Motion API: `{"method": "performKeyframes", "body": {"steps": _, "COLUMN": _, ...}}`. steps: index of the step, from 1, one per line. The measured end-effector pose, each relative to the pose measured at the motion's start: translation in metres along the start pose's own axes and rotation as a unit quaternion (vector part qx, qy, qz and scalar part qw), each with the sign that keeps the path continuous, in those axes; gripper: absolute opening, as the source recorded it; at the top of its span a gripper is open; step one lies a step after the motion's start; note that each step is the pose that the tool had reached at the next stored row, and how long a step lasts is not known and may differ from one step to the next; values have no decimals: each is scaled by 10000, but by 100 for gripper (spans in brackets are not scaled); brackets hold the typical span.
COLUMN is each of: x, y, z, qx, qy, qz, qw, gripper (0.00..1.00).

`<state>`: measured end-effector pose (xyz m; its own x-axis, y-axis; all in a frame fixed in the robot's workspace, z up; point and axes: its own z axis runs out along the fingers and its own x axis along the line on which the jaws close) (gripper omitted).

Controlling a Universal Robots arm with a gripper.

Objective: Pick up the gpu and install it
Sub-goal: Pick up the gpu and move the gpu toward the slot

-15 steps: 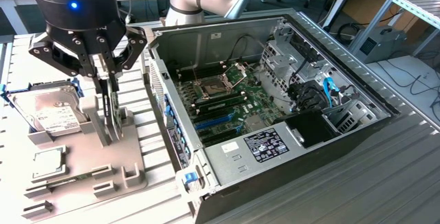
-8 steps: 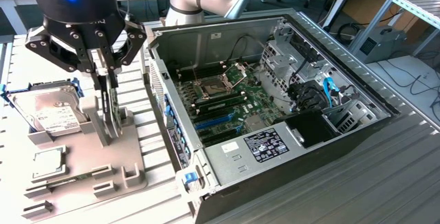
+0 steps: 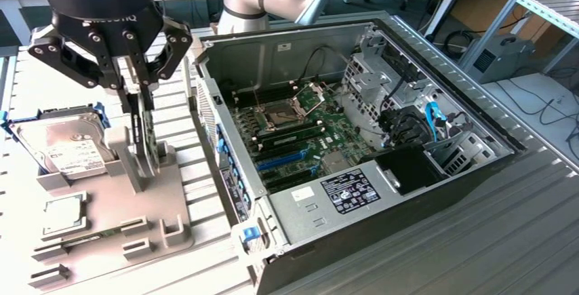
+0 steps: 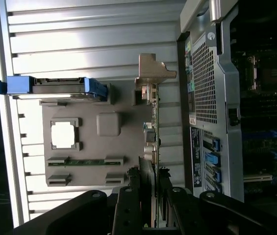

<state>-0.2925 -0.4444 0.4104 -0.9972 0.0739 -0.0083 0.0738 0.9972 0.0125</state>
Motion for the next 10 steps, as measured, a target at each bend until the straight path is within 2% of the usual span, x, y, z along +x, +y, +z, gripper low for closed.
{"method": "performKeyframes", "body": {"steps": 10, "x": -3, "y": 2, "z": -119, "qx": 0, "qy": 1, "qz": 0, "qw": 10000, "gripper": 26}}
